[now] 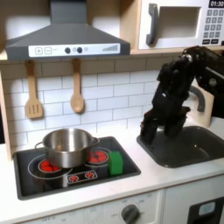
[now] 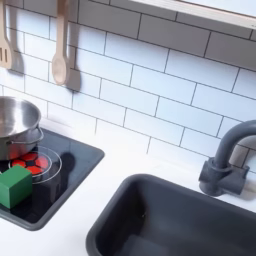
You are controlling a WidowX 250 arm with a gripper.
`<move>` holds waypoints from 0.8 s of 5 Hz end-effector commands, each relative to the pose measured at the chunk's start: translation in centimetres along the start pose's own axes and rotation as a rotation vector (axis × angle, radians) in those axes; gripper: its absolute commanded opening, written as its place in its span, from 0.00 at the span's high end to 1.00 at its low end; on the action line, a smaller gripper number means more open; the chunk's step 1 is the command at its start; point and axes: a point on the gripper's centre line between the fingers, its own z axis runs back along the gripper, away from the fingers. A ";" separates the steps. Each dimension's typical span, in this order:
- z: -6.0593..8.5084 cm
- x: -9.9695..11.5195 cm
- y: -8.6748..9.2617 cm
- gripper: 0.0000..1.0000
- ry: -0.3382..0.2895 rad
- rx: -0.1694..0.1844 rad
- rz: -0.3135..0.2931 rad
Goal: Push button
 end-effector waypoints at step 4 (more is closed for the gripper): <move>0.3 4.7 1.5 1.00 -0.193 -0.034 0.020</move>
